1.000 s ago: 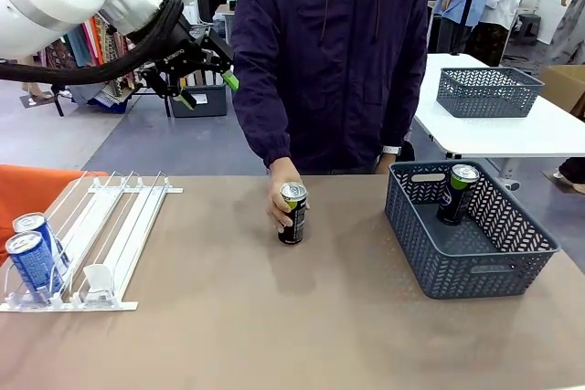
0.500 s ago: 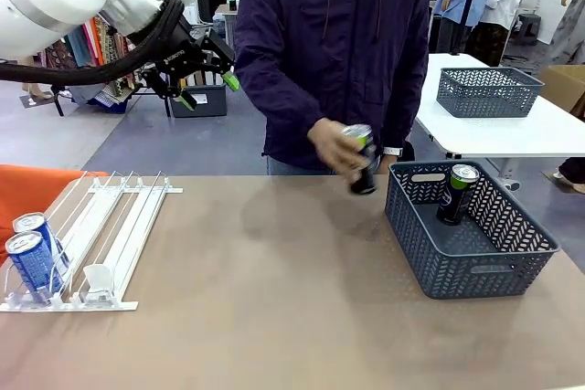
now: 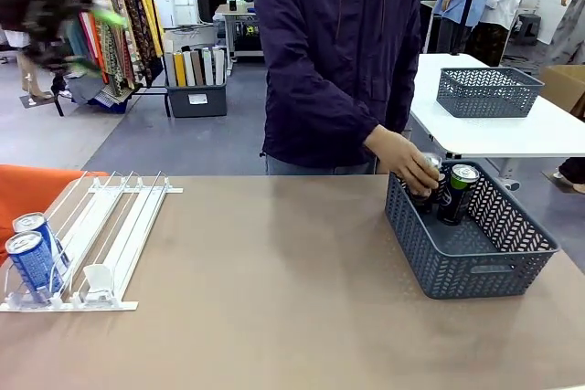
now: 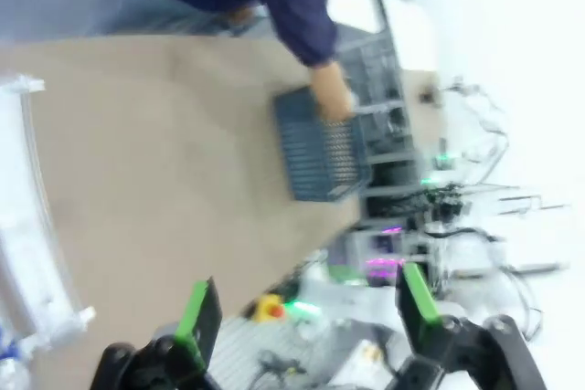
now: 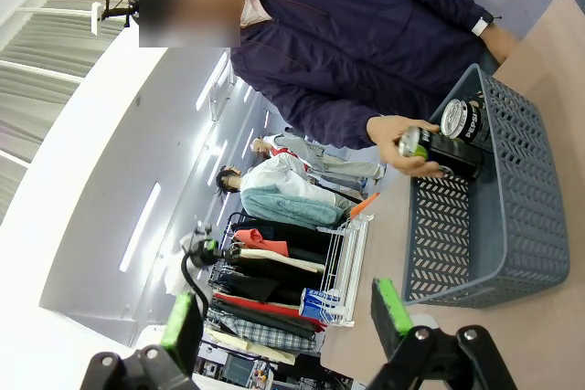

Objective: Retrieve and store the cans from the dispenser.
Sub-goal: Pick up the last remaining can from one row of the Automatic Can Dispenser and place it in the middle of the table.

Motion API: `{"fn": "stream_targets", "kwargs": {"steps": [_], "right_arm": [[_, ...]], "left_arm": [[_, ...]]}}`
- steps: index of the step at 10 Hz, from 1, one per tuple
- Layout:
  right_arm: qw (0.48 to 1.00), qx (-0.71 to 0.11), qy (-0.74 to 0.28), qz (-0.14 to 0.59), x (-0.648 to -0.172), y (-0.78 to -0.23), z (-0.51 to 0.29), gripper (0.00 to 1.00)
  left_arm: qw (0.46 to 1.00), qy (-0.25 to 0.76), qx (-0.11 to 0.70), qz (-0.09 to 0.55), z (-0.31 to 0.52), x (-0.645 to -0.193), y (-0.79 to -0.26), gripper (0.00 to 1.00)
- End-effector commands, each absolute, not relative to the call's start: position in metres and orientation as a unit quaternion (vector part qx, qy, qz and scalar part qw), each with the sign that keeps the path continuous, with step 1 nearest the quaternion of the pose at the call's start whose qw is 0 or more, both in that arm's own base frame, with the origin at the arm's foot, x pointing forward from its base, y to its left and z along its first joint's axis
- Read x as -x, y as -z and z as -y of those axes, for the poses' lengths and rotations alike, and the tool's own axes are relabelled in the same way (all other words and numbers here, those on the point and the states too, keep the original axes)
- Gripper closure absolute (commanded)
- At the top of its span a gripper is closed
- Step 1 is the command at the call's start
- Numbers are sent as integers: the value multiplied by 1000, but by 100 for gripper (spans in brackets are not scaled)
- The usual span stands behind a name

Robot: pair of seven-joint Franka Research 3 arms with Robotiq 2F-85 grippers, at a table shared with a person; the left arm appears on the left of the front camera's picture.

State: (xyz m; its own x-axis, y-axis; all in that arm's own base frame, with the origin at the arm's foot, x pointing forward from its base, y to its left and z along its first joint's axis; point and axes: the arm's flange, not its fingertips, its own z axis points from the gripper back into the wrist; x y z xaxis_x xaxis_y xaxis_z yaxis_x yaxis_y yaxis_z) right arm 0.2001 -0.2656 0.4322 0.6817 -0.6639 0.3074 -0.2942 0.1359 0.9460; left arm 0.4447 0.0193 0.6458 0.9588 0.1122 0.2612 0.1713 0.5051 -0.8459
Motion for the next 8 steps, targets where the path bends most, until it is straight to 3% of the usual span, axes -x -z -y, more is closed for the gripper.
{"fn": "stream_targets", "kwargs": {"steps": [1,4,6,7,8], "right_arm": [[649,-645,141,377,-201,-438,265,0],[649,-645,141,377,-201,-438,265,0],[649,-645,141,377,-201,-438,265,0],[649,-645,141,377,-201,-438,265,0],[649,-645,141,377,-201,-438,265,0]], "left_arm": [[742,6,654,147,-91,-401,-569,0],[679,-43,723,118,-117,-382,-471,0],[709,-54,697,87,-108,-403,-460,0],[676,-60,724,120,-124,-364,-454,0],[676,-60,724,120,-124,-364,-454,0]]}}
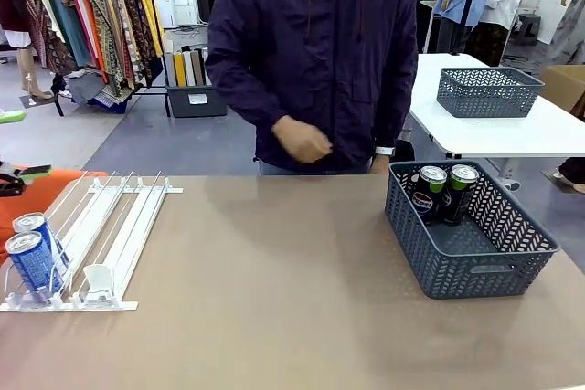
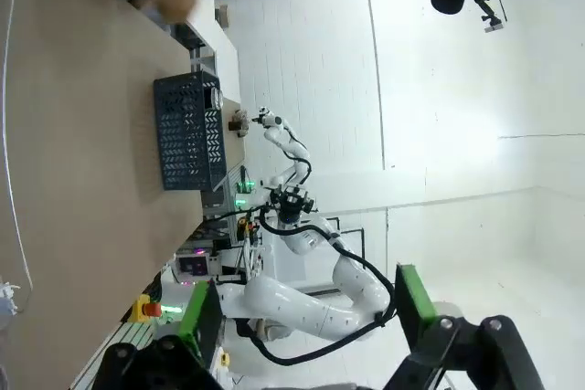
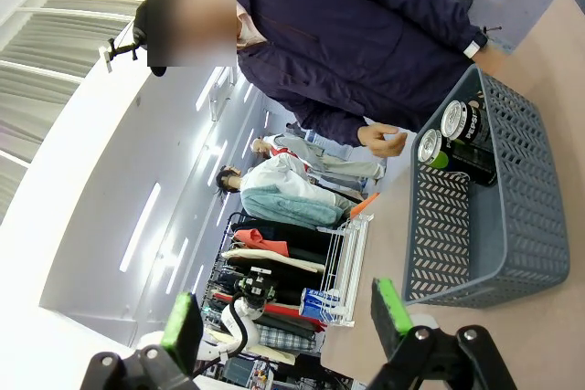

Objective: Retrieve and store the cans from the dispenser.
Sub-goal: Pick up the last remaining can from one row of the Automatic Can Dispenser and place it in the middle of the table, then pick up one can from the Automatic Can Dispenser and place it in the middle of the table.

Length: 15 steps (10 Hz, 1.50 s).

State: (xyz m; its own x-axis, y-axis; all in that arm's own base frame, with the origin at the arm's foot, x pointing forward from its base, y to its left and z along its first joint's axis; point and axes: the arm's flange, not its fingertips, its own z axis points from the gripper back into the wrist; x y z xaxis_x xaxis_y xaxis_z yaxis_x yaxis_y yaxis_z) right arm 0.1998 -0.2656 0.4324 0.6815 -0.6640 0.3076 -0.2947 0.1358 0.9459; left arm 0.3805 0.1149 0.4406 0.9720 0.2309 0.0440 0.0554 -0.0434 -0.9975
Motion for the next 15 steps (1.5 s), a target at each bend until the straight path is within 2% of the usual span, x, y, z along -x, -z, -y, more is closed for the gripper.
{"fn": "stream_targets", "kwargs": {"steps": [1,9,10,11,12,13,14,15], "right_arm": [[649,-645,141,377,-201,-438,265,0],[649,-645,141,377,-201,-438,265,0],[649,-645,141,377,-201,-438,265,0],[649,-645,141,377,-201,-438,265,0],[649,-645,141,377,-201,-438,265,0],[649,-645,141,377,-201,-438,265,0],[649,-645,141,377,-201,-438,265,0],[649,-645,141,377,-201,-438,265,0]], "left_arm": [[676,-60,724,120,-124,-364,-454,0],[680,-61,721,118,-125,-368,-453,0],[770,-16,630,100,-99,-373,-464,0],[861,52,499,78,-83,-368,-469,0],[915,120,380,58,-77,-358,-467,0],[954,144,257,61,-73,-344,-469,0],[970,138,187,72,-69,-326,-475,0],[989,77,105,70,-64,-308,-480,0]]}}
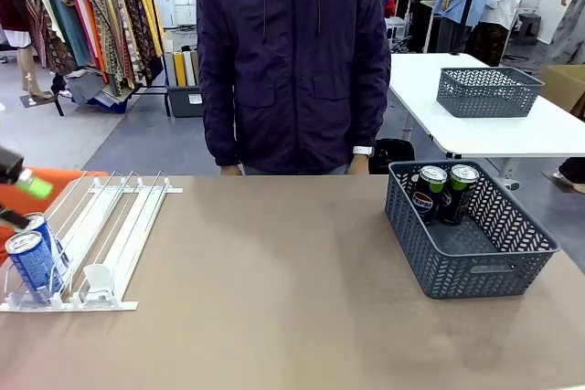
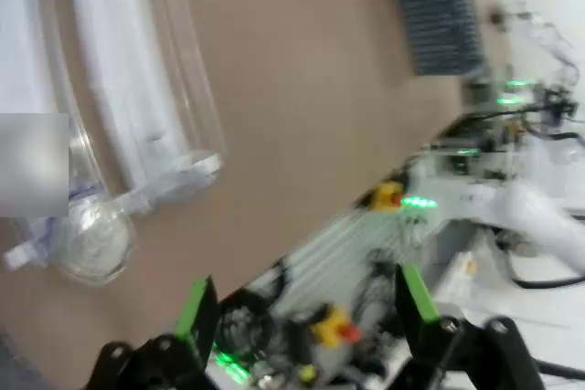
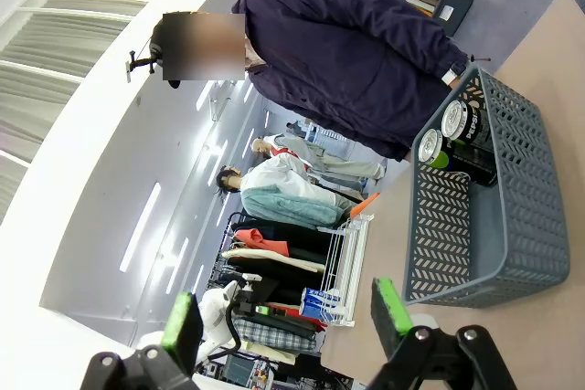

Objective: Retrieve and store the cans from the dispenser.
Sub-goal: Pick up one can from the Automatic Can Dispenser and place it in the middle of the table.

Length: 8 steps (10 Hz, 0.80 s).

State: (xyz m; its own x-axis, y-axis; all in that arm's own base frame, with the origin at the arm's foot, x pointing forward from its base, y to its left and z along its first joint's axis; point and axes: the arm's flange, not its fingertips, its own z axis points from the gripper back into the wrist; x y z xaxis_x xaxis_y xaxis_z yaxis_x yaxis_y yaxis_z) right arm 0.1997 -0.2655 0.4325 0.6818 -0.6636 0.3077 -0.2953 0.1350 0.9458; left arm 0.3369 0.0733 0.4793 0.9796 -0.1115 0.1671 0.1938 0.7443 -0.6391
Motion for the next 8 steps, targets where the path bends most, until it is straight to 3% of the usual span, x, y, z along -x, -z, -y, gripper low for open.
{"fn": "stream_targets", "kwargs": {"steps": [1,4,5,8], "right_arm": [[649,-645,141,377,-201,-438,265,0],[649,-645,141,377,-201,-438,265,0],[649,-645,141,377,-201,-438,265,0],[649,-645,141,377,-201,-438,265,0]], "left_arm": [[996,25,45,70,-61,-294,-482,0],[995,-44,-26,80,-54,-272,-486,0],[989,48,103,100,-70,-289,-502,0],[989,48,103,100,-70,-289,-502,0]]}}
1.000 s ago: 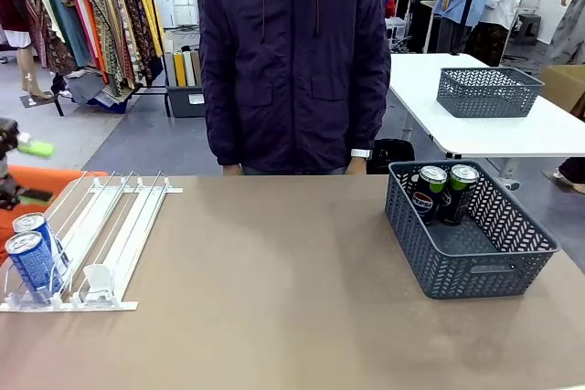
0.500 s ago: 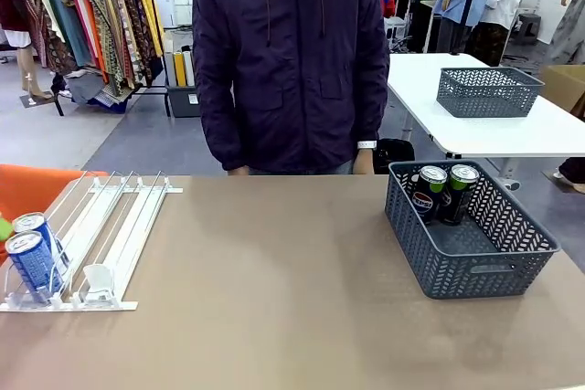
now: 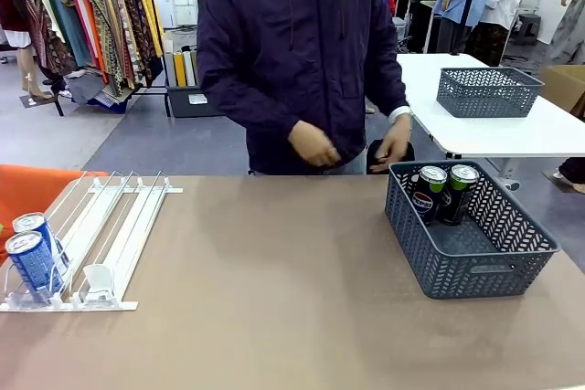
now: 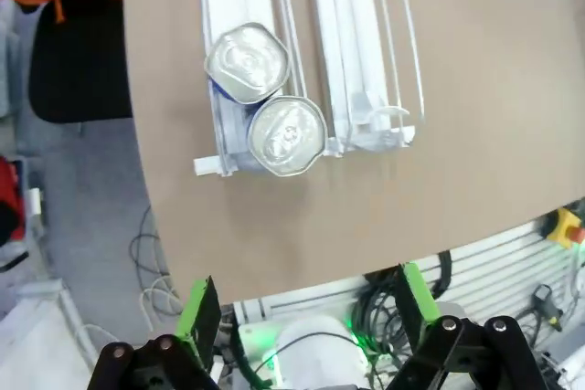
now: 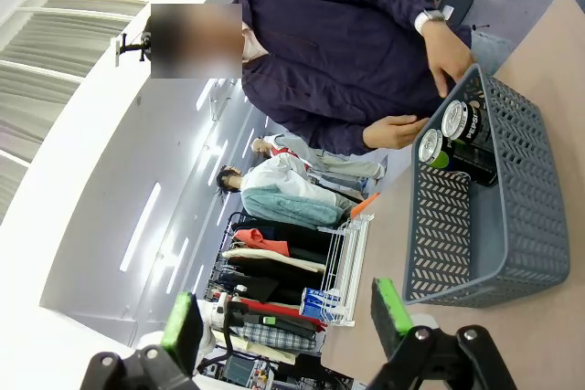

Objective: Retrieve and store the cans from the dispenser.
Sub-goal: Pick up one can from the Automatic Can Dispenser and place it in the middle of the table.

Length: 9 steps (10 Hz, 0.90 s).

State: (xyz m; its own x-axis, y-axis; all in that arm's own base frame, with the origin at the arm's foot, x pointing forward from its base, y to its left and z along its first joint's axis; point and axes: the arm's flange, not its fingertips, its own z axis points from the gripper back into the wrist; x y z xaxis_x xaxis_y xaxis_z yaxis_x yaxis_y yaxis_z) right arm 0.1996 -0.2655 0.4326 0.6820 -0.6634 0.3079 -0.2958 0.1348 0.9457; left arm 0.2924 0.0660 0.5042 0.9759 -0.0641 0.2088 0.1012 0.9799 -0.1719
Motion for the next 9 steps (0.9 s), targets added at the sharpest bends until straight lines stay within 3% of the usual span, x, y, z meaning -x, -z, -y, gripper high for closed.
{"fn": "stream_targets", "kwargs": {"steps": [1,3,9], "right_arm": [[649,-645,141,377,-201,-438,265,0],[649,-645,141,377,-201,-438,265,0],[649,-645,141,377,-201,-438,265,0]], "left_arm": [[991,36,77,105,-65,-290,-508,0],[989,-49,44,130,-40,-319,-485,0],[995,-84,2,56,-24,-350,-437,0]]}}
